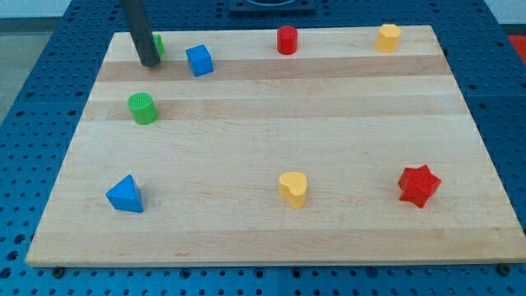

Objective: Move both the blue cube and red circle horizontal to each other

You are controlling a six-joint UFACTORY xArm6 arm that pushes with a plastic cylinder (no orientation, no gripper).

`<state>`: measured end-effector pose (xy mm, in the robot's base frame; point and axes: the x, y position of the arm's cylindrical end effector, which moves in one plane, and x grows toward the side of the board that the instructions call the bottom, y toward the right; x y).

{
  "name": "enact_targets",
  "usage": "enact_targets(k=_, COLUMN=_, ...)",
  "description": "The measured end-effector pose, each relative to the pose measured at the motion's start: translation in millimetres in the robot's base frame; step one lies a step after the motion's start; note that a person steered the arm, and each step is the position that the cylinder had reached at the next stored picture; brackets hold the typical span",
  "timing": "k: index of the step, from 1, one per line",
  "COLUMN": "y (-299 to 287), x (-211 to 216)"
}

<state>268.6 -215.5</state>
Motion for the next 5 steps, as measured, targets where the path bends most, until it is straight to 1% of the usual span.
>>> enact_targets(k=2, y=-2, x=0)
enact_targets(k=4, y=40, x=-1)
enact_targets(k=5, y=66, x=6)
